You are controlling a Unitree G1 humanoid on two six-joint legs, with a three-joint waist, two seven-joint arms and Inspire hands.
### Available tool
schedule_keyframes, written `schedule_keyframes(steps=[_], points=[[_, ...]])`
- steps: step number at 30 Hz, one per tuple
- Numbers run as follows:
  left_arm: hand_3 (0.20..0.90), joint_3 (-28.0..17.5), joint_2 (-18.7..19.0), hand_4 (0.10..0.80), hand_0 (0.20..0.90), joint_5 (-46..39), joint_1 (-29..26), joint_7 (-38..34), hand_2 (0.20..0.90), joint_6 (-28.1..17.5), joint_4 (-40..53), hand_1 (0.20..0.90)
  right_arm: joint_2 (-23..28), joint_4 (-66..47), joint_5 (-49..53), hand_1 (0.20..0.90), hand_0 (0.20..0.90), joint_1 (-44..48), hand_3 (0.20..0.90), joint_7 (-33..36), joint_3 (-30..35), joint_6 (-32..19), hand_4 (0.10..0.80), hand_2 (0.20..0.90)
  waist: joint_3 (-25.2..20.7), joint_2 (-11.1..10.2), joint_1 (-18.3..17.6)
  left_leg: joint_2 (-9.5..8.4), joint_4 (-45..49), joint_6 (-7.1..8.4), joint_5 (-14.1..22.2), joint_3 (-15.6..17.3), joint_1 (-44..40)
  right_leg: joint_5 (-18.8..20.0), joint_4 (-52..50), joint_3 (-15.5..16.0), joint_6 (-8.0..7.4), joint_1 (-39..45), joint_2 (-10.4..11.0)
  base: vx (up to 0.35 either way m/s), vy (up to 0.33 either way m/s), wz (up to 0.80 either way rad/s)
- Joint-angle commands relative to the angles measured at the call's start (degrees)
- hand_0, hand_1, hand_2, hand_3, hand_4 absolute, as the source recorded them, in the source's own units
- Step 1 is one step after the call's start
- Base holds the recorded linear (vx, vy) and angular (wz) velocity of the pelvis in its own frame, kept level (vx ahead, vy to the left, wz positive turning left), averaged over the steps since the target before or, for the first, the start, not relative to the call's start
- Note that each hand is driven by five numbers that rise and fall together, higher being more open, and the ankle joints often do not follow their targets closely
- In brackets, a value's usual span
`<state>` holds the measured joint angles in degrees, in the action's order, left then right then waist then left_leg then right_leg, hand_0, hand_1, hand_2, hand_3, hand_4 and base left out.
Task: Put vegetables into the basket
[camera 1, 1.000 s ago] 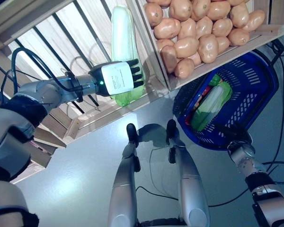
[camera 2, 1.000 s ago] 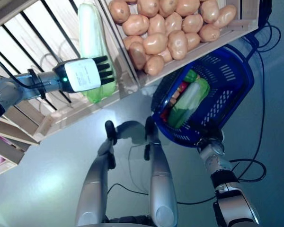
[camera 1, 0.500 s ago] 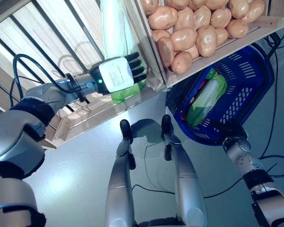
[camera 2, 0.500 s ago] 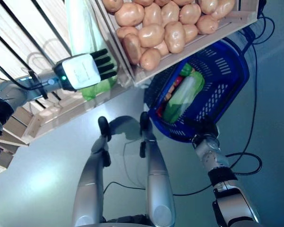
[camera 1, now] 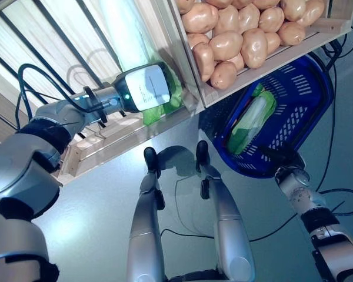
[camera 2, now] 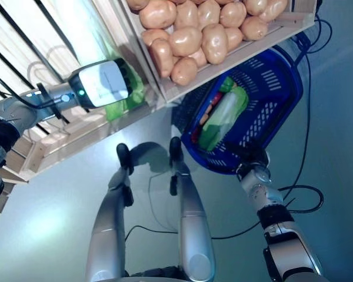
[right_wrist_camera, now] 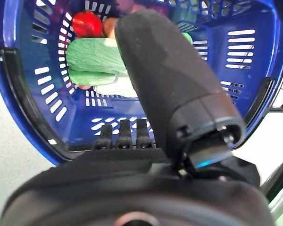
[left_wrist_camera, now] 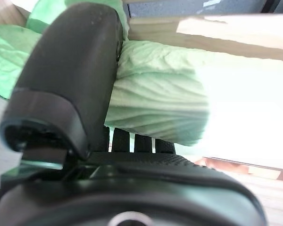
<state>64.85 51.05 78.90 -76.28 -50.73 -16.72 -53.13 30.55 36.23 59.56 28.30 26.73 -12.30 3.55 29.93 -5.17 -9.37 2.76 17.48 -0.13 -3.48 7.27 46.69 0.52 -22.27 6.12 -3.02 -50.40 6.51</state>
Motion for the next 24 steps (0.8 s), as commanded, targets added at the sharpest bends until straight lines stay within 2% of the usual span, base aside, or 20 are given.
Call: schedule_keyframes(steps=[1, 4, 9, 10, 12, 14, 16, 20, 21, 22, 24], points=[[0.3, -6.1, -2.6, 0.4, 0.3, -5.8, -2.4, -5.2, 0.3, 1.0, -0.8, 0.3, 2.0, -1.6, 1.3, 0.9, 0.9, -2.2, 0.9, 4.4, 0.3, -2.2, 0.8, 0.9, -0.1, -0.1, 0.2, 0.75, 4.1, 2.69, 4.1, 2.1, -1.4, 3.2, 3.6, 0.6, -1.17, 5.0, -2.1, 0.0, 0.0, 0.0], [0.3, -7.5, -1.9, 0.4, 0.3, -9.6, -0.9, -8.4, 0.3, 1.3, 1.1, 0.3, 1.1, -2.6, 0.8, 0.9, 0.9, -3.7, 0.9, 4.9, 0.3, -2.9, 0.8, 0.9, -0.1, -0.2, 0.5, 0.56, 3.3, 2.72, 4.2, 2.0, -3.5, 2.8, 3.9, 0.8, -1.19, 7.1, -2.1, 0.0, 0.0, 0.0], [0.3, -14.6, -0.4, 0.4, 0.3, -16.3, 5.5, -18.1, 0.3, 1.1, 5.3, 0.3, -0.4, -5.2, -3.5, 0.9, 0.9, -7.5, 0.9, 5.8, 0.6, -3.8, 0.8, 0.9, -0.1, -0.3, 1.9, 0.19, -0.7, 2.86, 3.6, 1.8, -9.9, 2.3, 6.3, 1.6, -1.5, 13.4, -2.1, 0.002, -0.053, -0.07], [0.3, -18.6, 0.2, 0.4, 0.3, -16.7, 8.8, -20.7, 0.3, -0.2, 7.7, 0.3, -1.1, -6.2, -5.1, 0.9, 0.9, -9.1, 0.9, 5.9, 1.0, -4.4, 0.8, 0.9, -0.1, -0.3, 2.7, -0.09, -1.7, 2.84, 3.7, 1.6, -12.5, 1.8, 6.8, 2.1, -1.49, 15.8, -2.0, 0.01, -0.058, -0.07], [0.3, -23.5, 0.8, 0.4, 0.3, -17.5, 14.2, -22.4, 0.3, -0.6, 11.8, 0.3, -1.7, -8.0, -7.2, 0.9, 0.9, -11.5, 0.9, 6.2, 1.7, -5.1, 0.8, 0.9, -0.1, -0.1, 3.7, -0.44, -2.7, 2.88, 3.7, 1.1, -15.4, 1.1, 7.2, 2.6, -1.46, 18.8, -1.8, 0.028, -0.044, -0.09], [0.3, -25.7, 1.1, 0.4, 0.3, -18.6, 17.1, -23.2, 0.3, -0.6, 13.8, 0.3, -1.9, -9.0, -8.3, 0.9, 0.9, -12.6, 0.9, 6.5, 1.9, -5.3, 0.8, 0.9, -0.1, 0.1, 4.2, -0.66, -3.3, 2.89, 3.8, 0.8, -17.0, 0.8, 7.5, 2.8, -1.5, 20.4, -1.7, 0.028, -0.029, -0.03], [0.3, -31.2, 1.1, 0.4, 0.3, -20.8, 23.7, -25.2, 0.3, 0.0, 18.9, 0.3, -2.6, -11.1, -10.9, 0.9, 0.9, -14.7, 0.9, 7.2, 2.6, -5.6, 0.8, 0.9, -0.2, 0.4, 5.3, -0.87, -4.7, 2.99, 3.7, 0.2, -20.5, 0.1, 8.3, 3.3, -1.45, 23.9, -1.4, 0.049, -0.034, 0.04], [0.3, -41.7, -1.4, 0.4, 0.3, -25.5, 37.7, -25.5, 0.3, -1.1, 28.1, 0.3, -4.1, -14.2, -15.7, 0.9, 0.9, -18.7, 0.9, 6.0, 4.0, -6.0, 0.8, 0.9, -2.9, 1.2, 6.6, -0.62, -8.6, 3.59, 2.6, -1.0, -24.9, 0.3, 11.8, 3.7, -1.47, 28.8, -1.2, 0.092, -0.021, -0.02], [0.3, -45.2, -3.2, 0.4, 0.3, -26.7, 42.6, -24.7, 0.3, -2.1, 31.3, 0.3, -4.8, -14.8, -17.4, 0.9, 0.9, -19.8, 0.9, 5.3, 4.3, -6.8, 0.8, 0.9, -4.0, 1.6, 7.1, -0.4, -10.4, 3.79, 2.3, -1.2, -26.7, 0.3, 13.1, 3.9, -1.53, 30.8, -1.0, 0.067, -0.028, -0.05], [0.3, -45.9, -3.7, 0.4, 0.3, -27.7, 43.7, -24.2, 0.3, -2.5, 31.9, 0.3, -5.0, -15.0, -17.8, 0.9, 0.9, -20.1, 0.9, 5.1, 4.3, -7.1, 0.8, 0.9, -4.3, 1.6, 7.2, -0.37, -10.8, 3.84, 2.1, -1.3, -27.0, 0.3, 13.4, 4.0, -1.53, 31.1, -1.0, 0.084, -0.037, 0.02], [0.3, -50.3, -8.1, 0.4, 0.3, -31.7, 50.8, -22.3, 0.3, -5.3, 35.9, 0.3, -6.6, -16.2, -21.3, 0.9, 0.9, -22.1, 0.9, 4.5, 4.5, -8.6, 0.8, 0.9, -6.0, 1.9, 8.0, -0.31, -12.9, 4.07, 1.9, -2.2, -29.7, -0.1, 14.6, 4.5, -1.64, 34.1, -0.8, 0.128, -0.039, 0.09]])
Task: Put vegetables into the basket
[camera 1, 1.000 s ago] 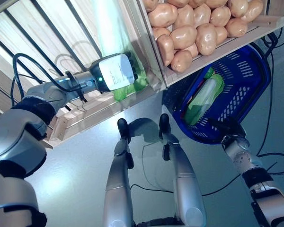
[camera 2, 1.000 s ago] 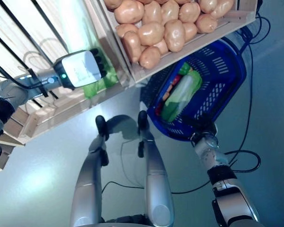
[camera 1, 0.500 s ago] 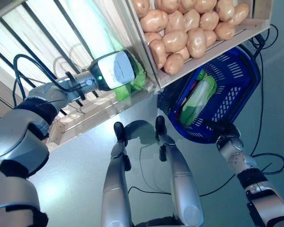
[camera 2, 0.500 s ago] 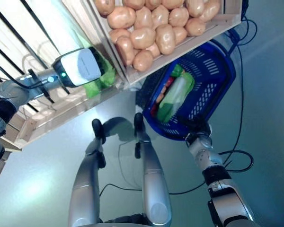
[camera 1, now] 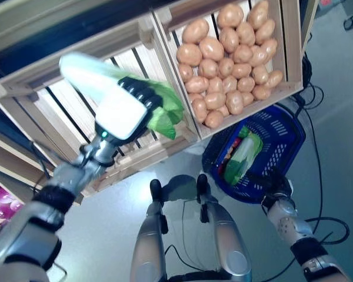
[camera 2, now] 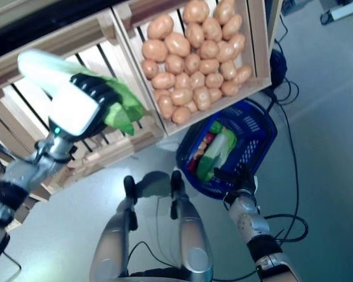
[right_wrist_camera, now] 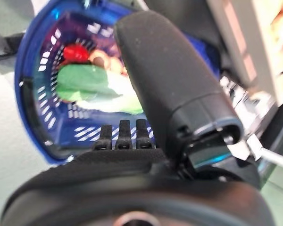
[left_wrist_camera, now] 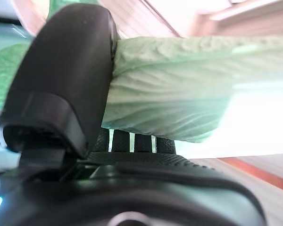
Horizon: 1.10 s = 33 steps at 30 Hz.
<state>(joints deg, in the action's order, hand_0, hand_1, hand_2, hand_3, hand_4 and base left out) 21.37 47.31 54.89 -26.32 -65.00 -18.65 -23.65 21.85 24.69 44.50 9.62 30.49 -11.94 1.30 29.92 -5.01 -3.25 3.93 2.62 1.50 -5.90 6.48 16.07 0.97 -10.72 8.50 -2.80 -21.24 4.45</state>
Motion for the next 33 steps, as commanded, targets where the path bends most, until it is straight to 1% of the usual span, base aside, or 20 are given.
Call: schedule_keyframes(steps=[1, 3, 4, 5, 6, 8, 9, 10, 11, 12, 14, 17, 18, 20, 21, 23, 24, 25, 28, 33], points=[[0.3, -8.3, -6.0, 0.4, 0.3, -10.0, 3.1, -6.8, 0.3, -4.7, 7.7, 0.3, 1.5, -5.2, -7.7, 0.9, 0.9, -4.1, 0.9, 0.3, 4.2, -6.6, 0.8, 0.9, -6.8, 1.8, 2.1, -1.51, 0.9, 2.46, 4.1, -1.7, -0.2, -0.6, 3.8, 2.4, -1.91, 6.2, 1.3, 0.17, -0.031, 0.11], [0.3, -12.4, -10.9, 0.4, 0.3, -18.4, 9.0, -1.6, 0.3, -10.9, 11.2, 0.3, 0.2, -6.7, -11.7, 0.9, 0.9, -6.1, 0.9, -1.7, 4.5, -8.0, 0.8, 0.9, -9.4, 2.1, 2.7, -1.42, -1.9, 2.55, 3.0, -2.4, -2.6, -0.1, 6.4, 2.8, -1.99, 9.4, 1.4, 0.153, -0.019, 0.09], [0.3, -13.4, -12.2, 0.4, 0.3, -20.0, 10.5, 0.6, 0.3, -11.8, 12.3, 0.3, 0.0, -7.2, -12.3, 0.9, 0.9, -6.5, 0.9, -2.1, 4.8, -7.9, 0.8, 0.9, -10.0, 2.2, 2.7, -1.32, -2.7, 2.66, 2.7, -2.5, -3.4, 0.0, 7.2, 3.0, -2.04, 10.5, 1.4, 0.139, -0.021, 0.1], [0.3, -14.6, -14.0, 0.4, 0.3, -25.0, 12.1, 4.8, 0.3, -14.5, 13.9, 0.3, -0.3, -8.0, -13.0, 0.9, 0.9, -7.2, 0.9, -3.2, 5.3, -8.4, 0.8, 0.9, -11.2, 2.3, 3.0, -1.18, -4.0, 2.78, 2.3, -2.7, -4.5, 0.3, 8.4, 3.2, -2.14, 11.9, 1.5, 0.117, -0.017, 0.23], [0.3, -15.3, -15.2, 0.4, 0.3, -29.4, 13.3, 8.8, 0.3, -16.0, 15.3, 0.3, -0.7, -8.4, -13.9, 0.9, 0.9, -7.7, 0.9, -4.4, 5.6, -9.2, 0.8, 0.9, -12.0, 2.3, 3.1, -1.13, -4.6, 2.94, 2.0, -2.9, -5.4, 0.5, 9.3, 3.4, -2.16, 13.0, 1.5, 0.12, -0.015, 0.24], [0.3, -15.9, -16.8, 0.4, 0.3, -36.4, 15.4, 14.8, 0.3, -17.2, 17.7, 0.3, -0.9, -9.4, -15.8, 0.9, 0.9, -8.7, 0.9, -5.9, 6.2, -9.9, 0.8, 0.9, -13.4, 2.4, 3.2, -1.1, -4.8, 2.79, 2.2, -3.0, -6.8, 0.8, 10.1, 3.7, -2.14, 14.5, 1.5, 0.114, -0.007, 0.09], [0.3, -16.2, -18.1, 0.4, 0.3, -44.9, 17.0, 21.3, 0.3, -18.8, 19.0, 0.3, -0.9, -10.5, -16.7, 0.9, 0.9, -9.7, 0.9, -7.8, 6.8, -10.9, 0.8, 0.9, -14.4, 2.4, 3.3, -1.07, -4.7, 2.67, 2.5, -3.0, -7.6, 0.9, 10.3, 3.9, -2.06, 15.4, 1.6, 0.111, -0.007, 0.06], [0.3, -16.3, -18.7, 0.4, 0.3, -48.6, 17.6, 24.4, 0.3, -18.8, 19.7, 0.3, -0.9, -11.0, -17.0, 0.9, 0.9, -10.2, 0.9, -8.3, 6.9, -10.9, 0.8, 0.9, -14.9, 2.5, 3.3, -1.06, -4.7, 2.6, 2.5, -3.1, -8.0, 0.9, 10.3, 3.9, -2.07, 15.8, 1.6, 0.116, -0.014, 0.12], [0.3, -16.4, -19.9, 0.4, 0.3, -57.2, 18.6, 31.9, 0.3, -18.4, 20.6, 0.3, -0.9, -11.8, -17.7, 0.9, 0.9, -11.0, 0.9, -9.2, 7.1, -11.2, 0.8, 0.9, -15.6, 2.5, 3.4, -1.07, -4.9, 2.48, 2.6, -3.2, -8.7, 0.9, 10.4, 4.0, -2.08, 16.4, 1.6, 0.109, -0.026, 0.08], [0.3, -16.0, -22.2, 0.4, 0.3, -69.8, 19.9, 42.8, 0.3, -16.6, 22.2, 0.3, -0.8, -13.6, -18.4, 0.9, 0.9, -11.6, 0.9, -10.7, 7.2, -11.7, 0.8, 0.9, -16.4, 2.6, 3.6, -1.06, -5.0, 2.27, 3.0, -3.2, -9.9, 0.6, 10.5, 4.1, -2.08, 17.6, 1.7, 0.105, -0.028, 0.05], [0.3, -14.1, -24.3, 0.4, 0.3, -79.7, 21.6, 52.1, 0.3, -15.2, 23.7, 0.3, -1.2, -16.0, -16.9, 0.9, 0.9, -12.5, 0.9, -14.3, 7.1, -12.3, 0.8, 0.9, -17.8, 2.5, 3.6, -1.06, -5.0, 1.94, 3.3, -3.2, -10.9, 1.0, 10.9, 4.1, -2.08, 18.4, 1.7, 0.101, -0.024, 0.03], [0.3, -11.9, -26.5, 0.4, 0.3, -90.0, 23.1, 62.1, 0.3, -11.8, 25.8, 0.3, -1.1, -19.4, -14.7, 0.9, 0.9, -13.7, 0.9, -21.4, 6.5, -13.0, 0.8, 0.9, -19.4, 2.5, 3.7, -1.07, -5.8, 1.63, 3.5, -3.2, -12.6, 1.4, 12.0, 3.9, -2.2, 20.0, 1.7, 0.082, -0.015, 0.01], [0.3, -10.7, -27.3, 0.4, 0.3, -93.1, 23.1, 64.4, 0.3, -9.7, 26.7, 0.3, -1.0, -20.6, -12.7, 0.9, 0.9, -13.9, 0.9, -24.1, 5.7, -13.1, 0.8, 0.9, -20.1, 2.6, 3.7, -1.05, -6.2, 1.56, 3.5, -3.1, -13.3, 1.5, 12.3, 3.9, -2.28, 20.5, 1.8, 0.063, -0.002, -0.01], [0.3, -9.5, -27.6, 0.4, 0.3, -97.1, 22.8, 67.1, 0.3, -7.8, 27.1, 0.3, -0.8, -22.0, -10.6, 0.9, 0.9, -14.0, 0.9, -28.4, 4.9, -13.3, 0.8, 0.9, -20.9, 2.6, 3.7, -1.08, -6.6, 1.32, 3.7, -3.1, -14.3, 1.6, 12.6, 4.0, -2.42, 21.2, 2.0, 0.061, 0.005, -0.02], [0.3, -8.8, -27.8, 0.4, 0.3, -99.6, 22.5, 69.1, 0.3, -6.4, 27.5, 0.3, -0.3, -23.2, -8.1, 0.9, 0.9, -14.0, 0.9, -32.0, 4.2, -12.9, 0.8, 0.9, -21.5, 2.7, 3.7, -1.06, -6.8, 1.23, 3.9, -2.9, -14.8, 1.7, 12.7, 4.1, -2.54, 21.6, 2.1, 0.0, 0.0, 0.0], [0.3, -8.4, -27.8, 0.4, 0.3, -100.8, 22.4, 70.2, 0.3, -5.4, 27.6, 0.3, 0.1, -24.2, -5.4, 0.9, 0.9, -14.1, 0.9, -35.7, 3.6, -12.6, 0.8, 0.9, -22.0, 2.6, 3.7, -1.08, -7.0, 1.13, 4.0, -2.8, -15.2, 1.8, 13.0, 4.1, -2.63, 21.9, 2.1, 0.0, 0.0, 0.0], [0.3, -8.0, -27.5, 0.4, 0.3, -101.7, 22.3, 70.9, 0.3, -4.5, 27.6, 0.3, 0.6, -24.8, -2.8, 0.9, 0.9, -13.9, 0.9, -38.9, 3.3, -12.0, 0.8, 0.9, -22.3, 2.6, 3.6, -1.05, -7.1, 1.11, 4.0, -2.7, -15.5, 2.0, 13.4, 4.1, -2.73, 22.2, 2.2, 0.018, 0.015, -0.03], [0.3, -7.6, -27.2, 0.4, 0.3, -101.6, 22.1, 71.0, 0.3, -3.8, 27.6, 0.3, 1.1, -25.5, 1.1, 0.9, 0.9, -13.7, 0.9, -43.3, 2.8, -10.9, 0.8, 0.9, -22.7, 2.5, 3.7, -1.11, -7.3, 1.08, 4.1, -2.6, -15.9, 2.3, 13.9, 4.2, -2.85, 22.6, 2.2, 0.028, 0.015, -0.04], [0.3, -7.0, -26.4, 0.4, 0.3, -101.9, 22.0, 72.0, 0.3, -2.0, 27.5, 0.3, 1.6, -26.8, 6.6, 0.9, 0.9, -13.3, 0.9, -52.1, 2.4, -7.1, 0.8, 0.9, -24.0, 2.3, 3.8, -1.19, -7.6, 1.03, 4.4, -2.6, -16.7, 2.4, 14.5, 4.3, -3.13, 23.4, 2.4, 0.011, 0.004, 0.0], [0.3, -6.5, -25.2, 0.4, 0.3, -101.9, 21.8, 73.1, 0.3, -1.3, 27.6, 0.3, 3.2, -27.9, 10.7, 0.9, 0.9, -12.0, 0.9, -61.0, 1.4, -1.8, 0.8, 0.9, -25.5, 1.8, 4.2, -1.18, -7.6, 0.9, 5.0, -2.3, -17.5, 2.5, 15.1, 4.4, -3.39, 24.2, 2.6, 0.006, 0.002, 0.0]])
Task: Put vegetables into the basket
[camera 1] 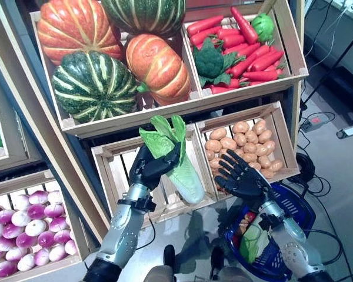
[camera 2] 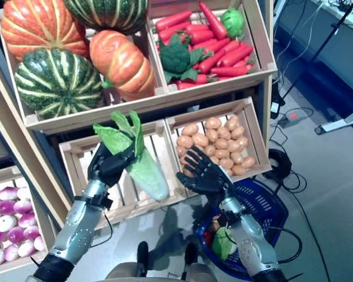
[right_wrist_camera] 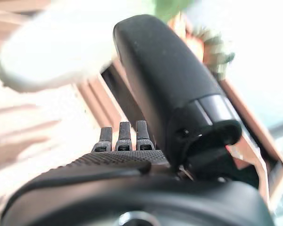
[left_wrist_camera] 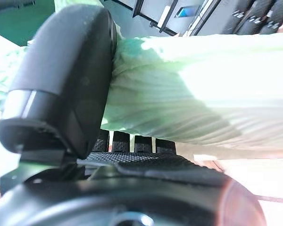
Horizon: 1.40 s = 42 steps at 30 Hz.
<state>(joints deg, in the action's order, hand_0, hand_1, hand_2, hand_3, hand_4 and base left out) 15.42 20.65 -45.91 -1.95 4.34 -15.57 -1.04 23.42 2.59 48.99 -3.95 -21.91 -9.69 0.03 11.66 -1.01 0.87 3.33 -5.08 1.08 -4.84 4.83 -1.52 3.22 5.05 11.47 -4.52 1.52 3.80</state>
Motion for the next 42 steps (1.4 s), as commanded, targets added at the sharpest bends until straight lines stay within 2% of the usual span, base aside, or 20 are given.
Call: schedule_keyframes(steps=[1, 6, 17, 25, 32, 36, 40, 42], points=[[0.3, -0.3, 1.7, 0.4, 0.3, -1.5, -2.7, 3.9, 0.3, -4.0, 5.1, 0.3, 1.8, -6.1, 7.9, 0.9, 0.9, 2.1, 0.9, -11.3, -1.4, 1.9, 0.8, 0.9, -7.6, -2.3, 0.2, -0.57, 0.1, 1.31, 4.1, -0.7, -0.2, 0.2, -0.6, 1.4, -1.68, 1.6, 3.3, 0.032, 0.009, 0.01], [0.3, 0.6, 2.1, 0.4, 0.3, -1.6, -3.1, 5.2, 0.3, -4.0, 6.0, 0.3, 3.4, -7.7, 10.2, 0.9, 0.9, 3.1, 0.9, -17.3, -3.5, 7.5, 0.8, 0.9, -8.8, -2.7, 0.6, -0.58, 0.1, 1.33, 4.6, -0.9, -0.7, 0.2, -0.3, 1.6, -1.89, 2.2, 3.4, 0.034, 0.001, 0.0], [0.3, 2.0, 3.1, 0.4, 0.3, -2.2, -3.6, 6.8, 0.3, -4.1, 6.9, 0.3, 5.7, -8.9, 9.1, 0.9, 0.9, 3.5, 0.9, -20.6, -6.3, 11.5, 0.8, 0.9, -9.7, -2.7, 0.4, -0.22, 0.1, 1.35, 4.8, -0.7, -1.1, 0.2, 0.0, 1.0, -2.15, 2.2, 3.4, 0.003, 0.0, 0.0], [0.3, 4.4, 3.2, 0.4, 0.3, -2.5, -3.9, 11.3, 0.3, -2.2, 8.3, 0.3, 6.0, -7.7, 7.9, 0.9, 0.9, 3.9, 0.9, -16.4, -9.0, 14.0, 0.8, 0.9, -10.0, -2.5, 0.2, 0.1, 0.1, 1.37, 4.8, -0.6, -1.3, 0.2, 0.0, 0.7, -2.37, 2.2, 3.6, 0.0, 0.0, 0.0], [0.3, 7.5, 4.1, 0.4, 0.3, -3.8, -4.6, 19.0, 0.3, 1.0, 9.6, 0.3, 5.6, -7.7, 10.0, 0.9, 0.9, 4.8, 0.9, -18.9, -11.3, 16.1, 0.8, 0.9, -10.4, -2.2, 0.2, 0.22, 0.1, 1.35, 4.7, -0.5, -1.3, 0.3, 0.0, 0.5, -2.56, 2.1, 3.6, 0.0, 0.0, 0.0], [0.3, 8.7, 4.4, 0.4, 0.3, -4.0, -5.1, 20.9, 0.3, 1.4, 10.3, 0.3, 5.4, -7.0, 9.0, 0.9, 0.9, 5.0, 0.9, -18.5, -12.6, 16.5, 0.8, 0.9, -10.9, -2.0, 0.2, 0.26, 0.1, 1.29, 4.6, -0.3, -1.2, 0.4, 0.0, 0.2, -2.68, 2.0, 3.7, 0.003, 0.005, -0.02], [0.3, 8.4, 4.9, 0.4, 0.3, -3.7, -5.0, 20.4, 0.3, 0.8, 10.5, 0.3, 5.9, -6.8, 6.0, 0.9, 0.9, 4.5, 0.9, -13.6, -12.4, 15.6, 0.8, 0.9, -11.1, -2.0, -0.1, 0.3, 0.1, 1.37, 4.6, -0.3, -1.2, 0.5, 0.0, -0.1, -2.78, 1.8, 3.7, 0.0, 0.0, 0.0], [0.3, 8.2, 5.0, 0.4, 0.3, -4.0, -4.9, 20.2, 0.3, 0.6, 10.7, 0.3, 6.6, -6.7, 5.8, 0.9, 0.9, 4.3, 0.9, -7.8, -12.0, 14.7, 0.8, 0.9, -11.2, -2.1, -0.3, 0.4, 0.1, 1.38, 4.5, -0.3, -1.1, 0.6, 0.0, -0.2, -2.83, 1.6, 3.7, -0.004, -0.002, -0.03]])
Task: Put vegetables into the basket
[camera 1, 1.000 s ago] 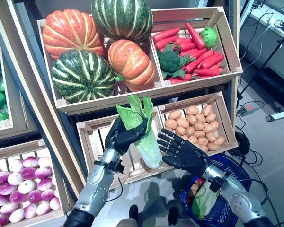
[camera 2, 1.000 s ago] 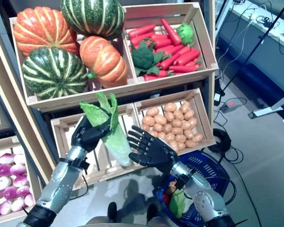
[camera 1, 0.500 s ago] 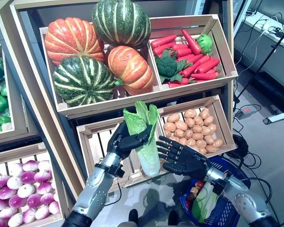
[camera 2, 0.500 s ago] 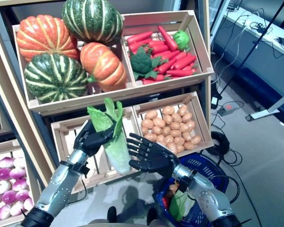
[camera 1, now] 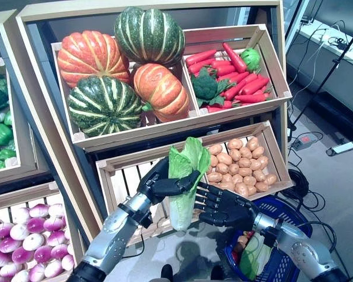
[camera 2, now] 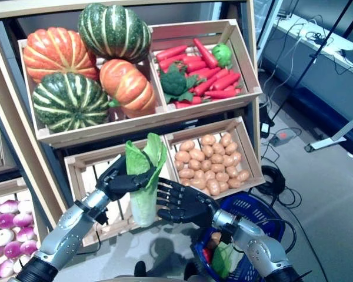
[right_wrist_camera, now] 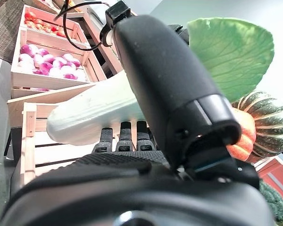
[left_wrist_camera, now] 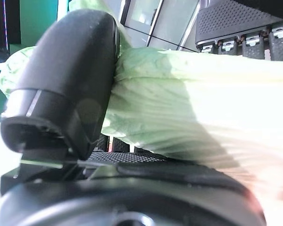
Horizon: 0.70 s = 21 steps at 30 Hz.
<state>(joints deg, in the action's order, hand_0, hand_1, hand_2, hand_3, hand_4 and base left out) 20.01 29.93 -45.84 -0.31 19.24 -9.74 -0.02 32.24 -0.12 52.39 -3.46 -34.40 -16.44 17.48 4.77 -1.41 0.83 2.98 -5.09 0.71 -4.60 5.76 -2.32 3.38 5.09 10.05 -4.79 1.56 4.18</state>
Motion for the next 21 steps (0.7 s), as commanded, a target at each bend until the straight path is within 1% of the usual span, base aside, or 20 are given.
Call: schedule_keyframes(steps=[1, 2, 3, 4, 5, 6, 7, 11, 17, 18, 19, 20, 21], points=[[0.3, 3.5, -4.3, 0.4, 0.3, -4.0, -6.4, 5.1, 0.3, -5.5, 9.7, 0.3, -2.3, -3.7, 1.2, 0.9, 0.9, 3.6, 0.9, 8.8, -5.0, -3.8, 0.8, 0.9, -4.3, -1.7, -0.5, 0.79, 0.1, 1.73, 4.2, -1.1, -0.3, 0.4, -0.1, 1.1, -2.59, 1.5, 3.3, 0.0, 0.0, 0.0], [0.3, 3.5, -4.3, 0.4, 0.3, -4.1, -6.4, 5.0, 0.3, -5.5, 9.7, 0.3, -2.4, -3.6, 1.0, 0.9, 0.9, 3.5, 0.9, 9.7, -4.9, -4.1, 0.8, 0.9, -4.3, -1.7, -0.5, 0.8, 0.1, 1.72, 4.2, -1.1, -0.3, 0.5, -0.1, 1.1, -2.6, 1.5, 3.3, 0.0, 0.0, 0.0], [0.3, 3.5, -4.4, 0.4, 0.3, -3.9, -6.2, 4.4, 0.3, -5.8, 9.9, 0.3, -2.7, -3.6, 0.3, 0.9, 0.9, 3.4, 0.9, 13.6, -4.7, -5.1, 0.8, 0.9, -4.3, -1.6, -0.8, 0.82, 0.1, 1.64, 4.1, -1.1, -0.2, 0.6, -0.1, 0.9, -2.62, 1.3, 3.3, -0.013, 0.009, -0.03], [0.3, 3.6, -4.4, 0.4, 0.3, -3.8, -6.1, 3.9, 0.3, -5.9, 10.2, 0.3, -2.9, -3.7, -0.5, 0.9, 0.9, 3.2, 0.9, 16.1, -4.6, -6.0, 0.8, 0.9, -4.3, -1.6, -0.9, 0.83, 0.1, 1.63, 4.0, -1.1, -0.1, 0.7, -0.1, 0.8, -2.65, 1.1, 3.3, -0.015, 0.009, -0.05], [0.3, 3.6, -4.5, 0.4, 0.3, -3.7, -6.1, 3.8, 0.3, -6.0, 10.3, 0.3, -3.0, -3.7, -0.7, 0.9, 0.9, 3.1, 0.9, 16.5, -4.6, -6.0, 0.8, 0.9, -4.3, -1.5, -0.9, 0.83, 0.1, 1.63, 4.0, -1.1, -0.1, 0.7, -0.1, 0.8, -2.65, 1.1, 3.3, -0.023, 0.012, -0.08], [0.3, 3.6, -4.5, 0.4, 0.3, -3.7, -6.0, 3.3, 0.3, -6.3, 10.6, 0.3, -3.9, -3.6, -2.2, 0.9, 0.9, 2.7, 0.9, 19.7, -4.4, -6.5, 0.8, 0.9, -4.2, -1.5, -1.2, 0.83, 0.1, 1.52, 3.9, -1.0, 0.0, 0.7, -0.1, 0.5, -2.61, 0.9, 3.2, -0.018, 0.01, -0.08], [0.3, 3.5, -4.6, 0.4, 0.3, -3.6, -6.0, 3.1, 0.3, -6.4, 10.6, 0.3, -4.2, -3.6, -3.7, 0.9, 0.9, 2.6, 0.9, 21.5, -4.4, -6.9, 0.8, 0.9, -4.1, -1.4, -1.3, 0.86, 0.1, 1.51, 3.9, -0.9, 0.1, 0.8, -0.1, 0.5, -2.6, 0.9, 3.2, -0.018, 0.01, -0.08], [0.3, 3.6, -5.0, 0.4, 0.3, -3.7, -6.1, 2.1, 0.3, -6.1, 11.5, 0.3, -4.9, -3.8, -4.0, 0.9, 0.9, 2.5, 0.9, 23.8, -4.3, -5.5, 0.8, 0.9, -4.0, -1.3, -1.5, 0.86, 0.1, 1.41, 3.8, -0.9, 0.1, 0.8, -0.1, 0.3, -2.56, 0.7, 3.2, -0.003, 0.002, -0.02], [0.3, 3.8, -5.1, 0.4, 0.3, -3.9, -6.8, 2.4, 0.3, -5.3, 12.2, 0.3, -5.3, -3.5, -3.1, 0.9, 0.9, 3.1, 0.9, 22.5, -5.3, -3.7, 0.8, 0.9, -3.9, -1.3, -1.2, 0.89, 0.1, 1.46, 3.7, -1.0, 0.3, 1.0, -0.1, 0.5, -2.49, 0.7, 3.3, 0.0, 0.0, 0.0], [0.3, 3.8, -5.3, 0.4, 0.3, -3.8, -6.9, 2.4, 0.3, -5.1, 12.3, 0.3, -5.3, -3.6, -2.9, 0.9, 0.9, 3.2, 0.9, 21.5, -5.4, -2.9, 0.8, 0.9, -3.9, -1.3, -1.2, 0.88, 0.1, 1.46, 3.6, -1.0, 0.3, 1.0, -0.1, 0.5, -2.49, 0.7, 3.3, 0.0, 0.0, 0.0], [0.3, 3.9, -5.1, 0.4, 0.3, -4.2, -7.0, 2.6, 0.3, -5.0, 12.3, 0.3, -5.1, -3.7, -2.4, 0.9, 0.9, 3.5, 0.9, 17.7, -5.8, -0.8, 0.8, 0.9, -4.0, -1.4, -1.1, 0.87, 0.1, 1.44, 3.6, -1.0, 0.4, 1.0, -0.1, 0.5, -2.5, 0.7, 3.4, 0.0, 0.0, 0.0], [0.3, 3.9, -5.1, 0.4, 0.3, -4.2, -7.0, 2.6, 0.3, -5.0, 12.3, 0.3, -5.1, -3.7, -2.3, 0.9, 0.9, 3.5, 0.9, 17.4, -5.9, -0.7, 0.8, 0.9, -4.0, -1.4, -1.1, 0.87, 0.1, 1.45, 3.6, -1.1, 0.4, 1.0, -0.1, 0.5, -2.5, 0.7, 3.3, 0.0, 0.0, 0.0], [0.3, 4.0, -5.2, 0.4, 0.3, -4.5, -7.2, 3.1, 0.3, -4.9, 12.2, 0.3, -4.6, -4.0, -0.9, 0.9, 0.9, 3.8, 0.9, 13.7, -6.6, 1.5, 0.8, 0.9, -4.0, -1.4, -0.8, 0.87, 0.1, 1.51, 3.6, -1.1, 0.4, 0.9, -0.1, 0.7, -2.47, 0.7, 3.4, 0.0, 0.0, 0.0]])
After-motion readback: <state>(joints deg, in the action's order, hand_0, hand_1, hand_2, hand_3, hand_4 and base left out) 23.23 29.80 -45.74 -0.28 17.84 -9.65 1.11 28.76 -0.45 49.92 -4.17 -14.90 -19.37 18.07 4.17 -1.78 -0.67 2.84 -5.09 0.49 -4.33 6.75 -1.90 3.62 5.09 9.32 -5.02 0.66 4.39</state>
